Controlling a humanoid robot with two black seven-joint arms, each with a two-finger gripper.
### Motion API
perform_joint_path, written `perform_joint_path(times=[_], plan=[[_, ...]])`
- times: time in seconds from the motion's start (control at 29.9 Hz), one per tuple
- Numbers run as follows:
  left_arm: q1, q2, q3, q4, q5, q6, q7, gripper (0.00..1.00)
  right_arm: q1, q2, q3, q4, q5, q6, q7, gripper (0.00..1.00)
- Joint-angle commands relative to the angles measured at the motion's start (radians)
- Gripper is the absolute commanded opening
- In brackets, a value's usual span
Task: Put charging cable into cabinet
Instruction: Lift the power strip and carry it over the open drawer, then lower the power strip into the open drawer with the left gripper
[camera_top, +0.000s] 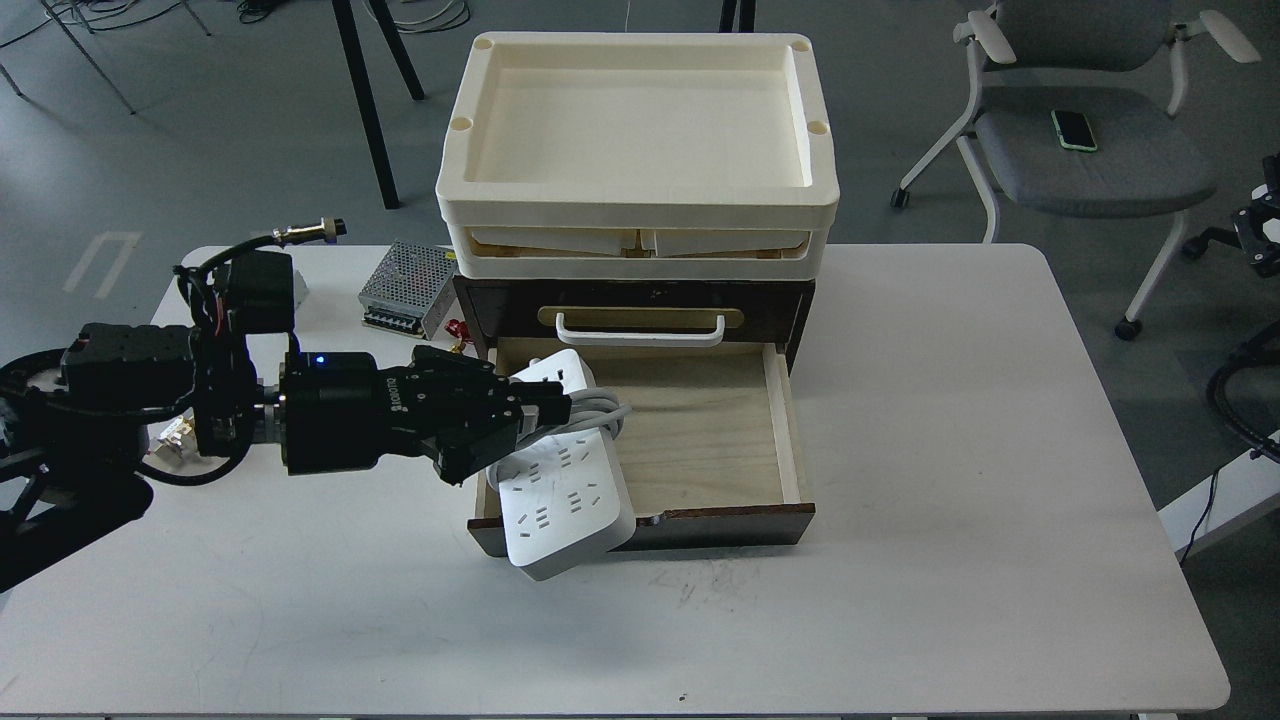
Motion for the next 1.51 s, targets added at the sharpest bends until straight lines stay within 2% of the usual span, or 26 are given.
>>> perform_joint_path(times=[0.0, 0.23, 0.9, 1.1, 1.47], plan=[[-0.039, -0.078, 0.044, 0.094, -0.016, -0.024, 0.0, 0.0, -0.003, 0.0, 0.0, 0.0, 0.0, 0.0, 0.0, 1.0], [-0.047, -0.142, 0.106, 0.206, -0.016, -0.022, 0.0, 0.0, -0.01, 0.0, 0.002, 0.0, 0.0, 0.0, 0.0, 1.0], [-0.07, -0.287, 0.106, 0.475, -0.1, -0.067, 0.0, 0.0, -0.011, 0.0, 0.002, -0.006, 0.0, 0.0, 0.0, 1.0], [-0.07, -0.325, 0.094, 0.533, -0.105, -0.093, 0.0, 0.0, -0.013, 0.0, 0.002, -0.006, 0.0, 0.0, 0.0, 1.0], [-0.07, -0.354, 0.094, 0.605, -0.105, -0.09, 0.0, 0.0, -0.019, 0.0, 0.003, -0.006, 0.0, 0.0, 0.0, 1.0]])
